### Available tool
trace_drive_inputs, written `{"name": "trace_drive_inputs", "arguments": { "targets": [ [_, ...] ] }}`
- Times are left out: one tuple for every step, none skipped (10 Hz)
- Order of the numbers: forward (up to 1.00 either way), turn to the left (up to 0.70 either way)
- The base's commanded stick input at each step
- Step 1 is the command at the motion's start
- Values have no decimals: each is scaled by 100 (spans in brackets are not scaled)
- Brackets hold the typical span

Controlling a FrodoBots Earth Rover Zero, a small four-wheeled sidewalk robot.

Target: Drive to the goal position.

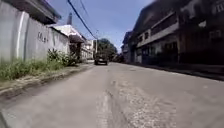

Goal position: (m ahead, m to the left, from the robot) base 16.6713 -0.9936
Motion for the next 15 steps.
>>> {"name": "trace_drive_inputs", "arguments": {
  "targets": [
    [100,-19],
    [100,-15],
    [100,0],
    [100,0],
    [100,0],
    [100,0],
    [100,0],
    [100,0],
    [100,0],
    [100,0],
    [100,0],
    [100,0],
    [100,1],
    [100,2],
    [100,3]
  ]
}}
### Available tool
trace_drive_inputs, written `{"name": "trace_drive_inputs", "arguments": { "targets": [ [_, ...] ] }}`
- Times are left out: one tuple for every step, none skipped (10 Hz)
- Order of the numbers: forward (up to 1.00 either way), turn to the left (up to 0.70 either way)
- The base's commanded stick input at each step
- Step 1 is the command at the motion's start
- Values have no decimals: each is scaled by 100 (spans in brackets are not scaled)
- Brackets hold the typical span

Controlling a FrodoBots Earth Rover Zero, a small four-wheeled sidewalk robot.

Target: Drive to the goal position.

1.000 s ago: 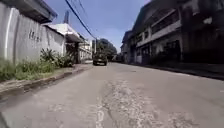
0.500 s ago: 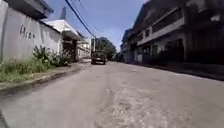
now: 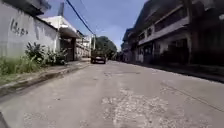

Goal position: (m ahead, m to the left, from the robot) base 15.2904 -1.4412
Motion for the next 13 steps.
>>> {"name": "trace_drive_inputs", "arguments": {
  "targets": [
    [100,3],
    [100,2],
    [100,2],
    [100,2],
    [100,2],
    [100,1],
    [100,0],
    [100,0],
    [100,0],
    [100,0],
    [100,0],
    [100,0],
    [100,0]
  ]
}}
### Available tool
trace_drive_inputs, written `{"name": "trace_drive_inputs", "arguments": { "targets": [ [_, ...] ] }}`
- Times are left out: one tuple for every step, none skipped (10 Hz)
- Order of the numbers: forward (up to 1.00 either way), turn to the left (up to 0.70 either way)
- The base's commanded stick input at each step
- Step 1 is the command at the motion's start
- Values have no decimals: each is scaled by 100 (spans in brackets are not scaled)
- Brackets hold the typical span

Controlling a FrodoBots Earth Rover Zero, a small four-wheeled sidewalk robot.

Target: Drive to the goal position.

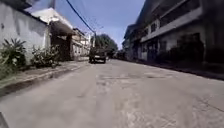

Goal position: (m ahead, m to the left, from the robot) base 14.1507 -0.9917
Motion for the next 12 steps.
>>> {"name": "trace_drive_inputs", "arguments": {
  "targets": [
    [100,0],
    [100,0],
    [100,-1],
    [100,-2],
    [100,-3],
    [100,-4],
    [100,-3],
    [100,-2],
    [100,0],
    [100,0],
    [100,0],
    [100,0]
  ]
}}
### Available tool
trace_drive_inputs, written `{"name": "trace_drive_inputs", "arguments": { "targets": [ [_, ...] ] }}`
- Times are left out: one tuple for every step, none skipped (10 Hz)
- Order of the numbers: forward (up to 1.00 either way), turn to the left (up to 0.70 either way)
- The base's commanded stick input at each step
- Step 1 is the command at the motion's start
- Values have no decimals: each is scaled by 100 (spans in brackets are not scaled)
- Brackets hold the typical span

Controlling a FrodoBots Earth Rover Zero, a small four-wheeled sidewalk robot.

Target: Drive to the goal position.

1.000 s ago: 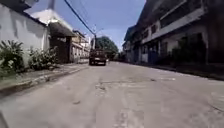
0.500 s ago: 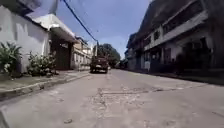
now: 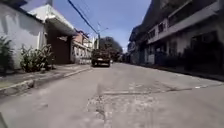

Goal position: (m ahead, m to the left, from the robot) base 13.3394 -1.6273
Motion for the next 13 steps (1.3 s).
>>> {"name": "trace_drive_inputs", "arguments": {
  "targets": [
    [100,0],
    [100,0],
    [100,0],
    [100,0],
    [100,0],
    [100,0],
    [100,-14],
    [100,-29],
    [100,-33],
    [100,-10],
    [100,-1],
    [100,0],
    [98,0]
  ]
}}
